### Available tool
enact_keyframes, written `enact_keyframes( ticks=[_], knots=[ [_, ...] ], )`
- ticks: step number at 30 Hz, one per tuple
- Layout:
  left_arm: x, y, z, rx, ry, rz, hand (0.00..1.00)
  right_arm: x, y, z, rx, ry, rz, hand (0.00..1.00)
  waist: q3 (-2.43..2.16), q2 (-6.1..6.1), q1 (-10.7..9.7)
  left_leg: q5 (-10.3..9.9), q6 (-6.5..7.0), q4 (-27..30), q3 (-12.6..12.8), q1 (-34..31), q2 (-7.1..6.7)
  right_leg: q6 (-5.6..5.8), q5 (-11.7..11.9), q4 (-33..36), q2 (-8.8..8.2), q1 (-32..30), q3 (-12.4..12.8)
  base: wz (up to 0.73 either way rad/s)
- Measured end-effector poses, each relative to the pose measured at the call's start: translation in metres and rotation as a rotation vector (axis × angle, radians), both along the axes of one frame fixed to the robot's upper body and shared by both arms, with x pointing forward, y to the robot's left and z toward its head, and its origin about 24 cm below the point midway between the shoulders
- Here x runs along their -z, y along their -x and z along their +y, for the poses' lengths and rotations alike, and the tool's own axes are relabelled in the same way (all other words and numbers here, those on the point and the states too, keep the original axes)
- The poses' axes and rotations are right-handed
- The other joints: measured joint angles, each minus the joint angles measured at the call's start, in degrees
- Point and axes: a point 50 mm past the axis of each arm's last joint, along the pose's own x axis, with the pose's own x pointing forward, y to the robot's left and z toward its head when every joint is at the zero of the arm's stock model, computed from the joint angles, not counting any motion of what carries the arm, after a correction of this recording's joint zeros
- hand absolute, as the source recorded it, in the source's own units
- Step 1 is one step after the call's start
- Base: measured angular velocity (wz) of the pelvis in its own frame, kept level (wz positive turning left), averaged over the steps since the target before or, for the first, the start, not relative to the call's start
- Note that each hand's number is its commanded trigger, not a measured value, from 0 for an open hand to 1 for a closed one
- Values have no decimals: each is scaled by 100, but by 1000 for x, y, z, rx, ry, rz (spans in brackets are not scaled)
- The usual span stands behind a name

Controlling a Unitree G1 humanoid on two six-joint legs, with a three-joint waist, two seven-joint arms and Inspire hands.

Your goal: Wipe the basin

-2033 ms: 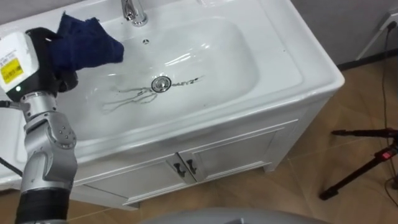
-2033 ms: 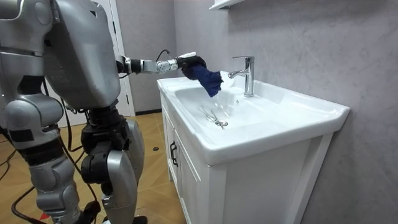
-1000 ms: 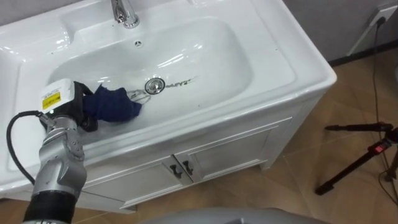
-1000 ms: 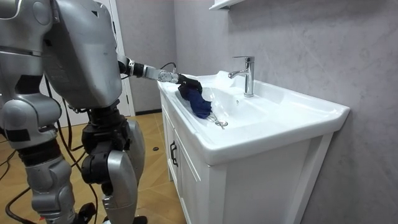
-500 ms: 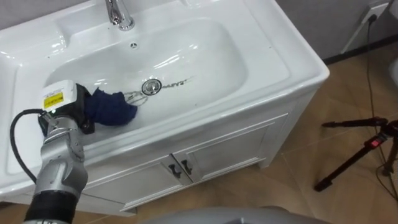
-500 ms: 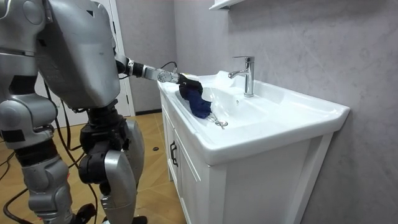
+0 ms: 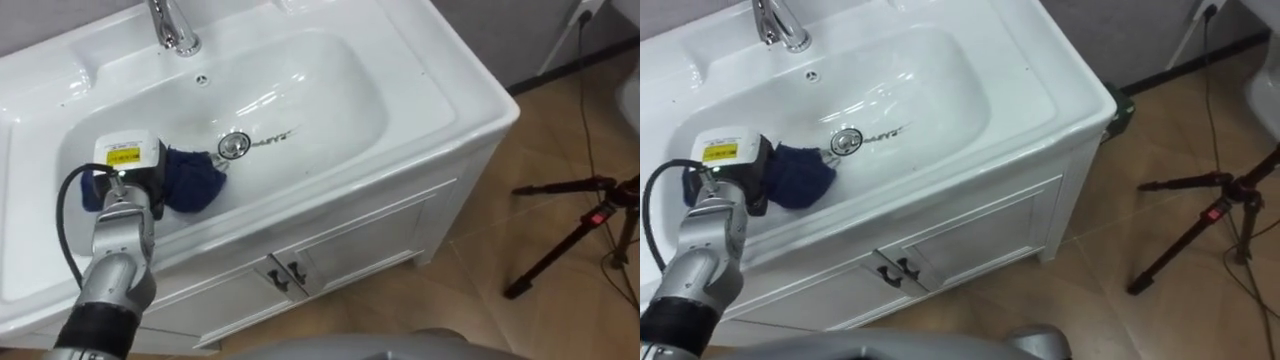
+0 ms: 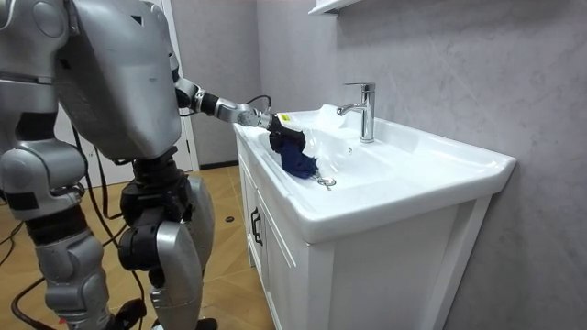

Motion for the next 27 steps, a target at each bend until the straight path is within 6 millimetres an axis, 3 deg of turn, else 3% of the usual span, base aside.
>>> enact_keyframes(
  ticks=[8,14,19,27],
  knots=[
    [8,-8,3,-26,-34,52,100,0,5,0,-6,10,33,0,-3,-123,-39,0,0,5,151,1,7,3,1,-6,7,-56,102,-6],
    [11,-20,9,-49,-57,84,100,0,1,-2,18,27,21,0,-32,-71,-73,1,2,36,276,-225,37,20,119,0,37,-309,221,-11],
    [8,-39,16,-71,-92,69,100,-1,-23,-3,54,39,-51,0,-27,-89,-131,37,31,61,449,-539,54,21,142,213,54,-768,364,-17],
    [6,-51,16,-82,-139,19,100,-2,-32,-4,72,61,-74,0,-12,-172,-160,105,28,59,502,-760,49,19,141,310,66,-1096,445,-4]
  ],
)
